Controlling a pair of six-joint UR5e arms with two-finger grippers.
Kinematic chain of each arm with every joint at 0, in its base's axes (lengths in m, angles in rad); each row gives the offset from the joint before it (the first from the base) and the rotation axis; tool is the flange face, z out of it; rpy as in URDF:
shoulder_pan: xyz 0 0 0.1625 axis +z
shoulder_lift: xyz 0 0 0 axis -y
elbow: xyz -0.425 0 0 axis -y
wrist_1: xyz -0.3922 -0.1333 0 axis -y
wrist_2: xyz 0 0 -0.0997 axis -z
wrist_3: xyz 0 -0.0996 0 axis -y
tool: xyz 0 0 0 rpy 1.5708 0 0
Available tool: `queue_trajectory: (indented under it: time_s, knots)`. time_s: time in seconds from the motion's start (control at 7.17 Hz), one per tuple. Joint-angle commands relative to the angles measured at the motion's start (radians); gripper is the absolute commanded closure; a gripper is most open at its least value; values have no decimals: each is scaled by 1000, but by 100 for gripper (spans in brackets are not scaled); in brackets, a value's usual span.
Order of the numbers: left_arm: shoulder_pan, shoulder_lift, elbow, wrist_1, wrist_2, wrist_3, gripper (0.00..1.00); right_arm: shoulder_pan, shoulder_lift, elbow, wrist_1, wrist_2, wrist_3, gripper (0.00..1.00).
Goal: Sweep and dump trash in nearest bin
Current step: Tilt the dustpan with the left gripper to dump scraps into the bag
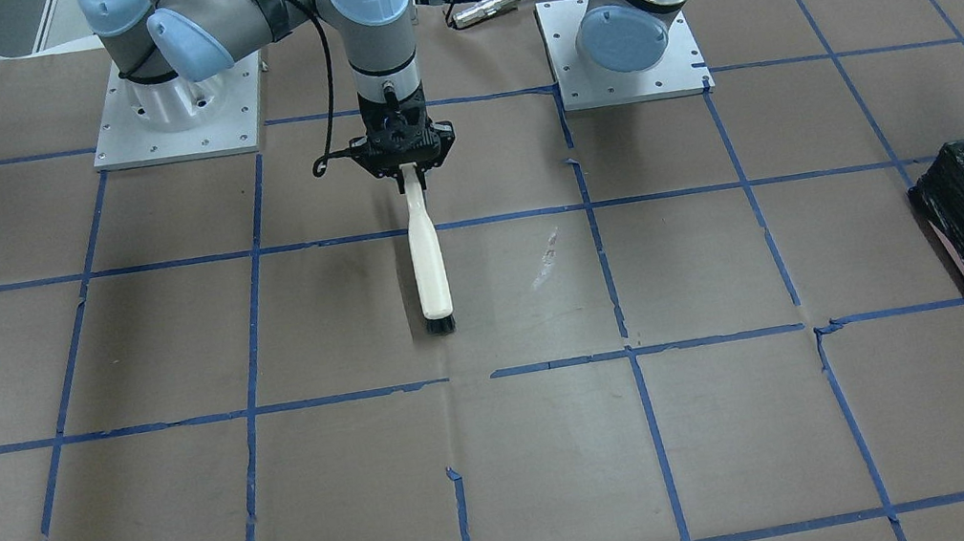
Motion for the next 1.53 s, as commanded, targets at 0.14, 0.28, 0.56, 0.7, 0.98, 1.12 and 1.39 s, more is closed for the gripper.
queue_trajectory:
  time_s: [0.14,0.28,0.56,0.7,0.98,1.12,1.39]
  knots:
    - [-53,27,6,36,48,-4,99,1,2,-2,0,-9,3,0]
    - [-61,24,4,65,79,-1,99,-1,4,-7,-2,-12,5,0]
    - [-70,46,16,64,76,8,99,-35,-2,-84,16,-17,-14,0]
    - [-72,64,35,18,65,16,99,-70,-4,-140,83,-17,-18,0]
    - [-72,141,52,-87,-2,2,99,-184,-7,-221,167,-20,-104,0]
    - [-81,150,52,-91,-45,-10,99,-223,-12,-256,188,-20,-113,0]
    - [-200,185,53,-126,-70,-59,99,-294,-19,-354,277,-69,-152,0]
